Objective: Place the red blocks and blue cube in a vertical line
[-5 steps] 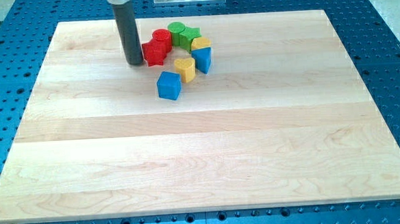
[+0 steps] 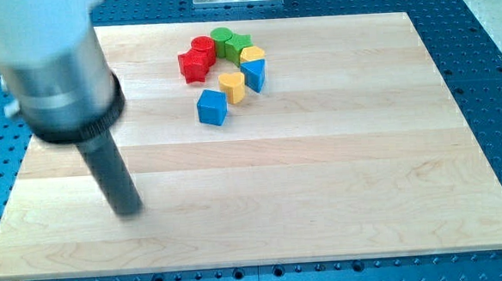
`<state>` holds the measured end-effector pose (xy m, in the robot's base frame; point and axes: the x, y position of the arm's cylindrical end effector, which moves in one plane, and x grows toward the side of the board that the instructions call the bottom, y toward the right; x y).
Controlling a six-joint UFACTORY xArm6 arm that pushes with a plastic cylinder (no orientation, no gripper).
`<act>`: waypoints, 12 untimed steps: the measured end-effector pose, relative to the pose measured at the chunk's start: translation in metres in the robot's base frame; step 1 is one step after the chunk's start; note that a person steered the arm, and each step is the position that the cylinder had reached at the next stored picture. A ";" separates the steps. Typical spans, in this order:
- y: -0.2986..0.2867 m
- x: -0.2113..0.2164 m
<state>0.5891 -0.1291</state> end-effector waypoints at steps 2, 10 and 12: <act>0.143 0.007; 0.111 -0.079; 0.079 -0.141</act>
<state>0.4482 -0.0498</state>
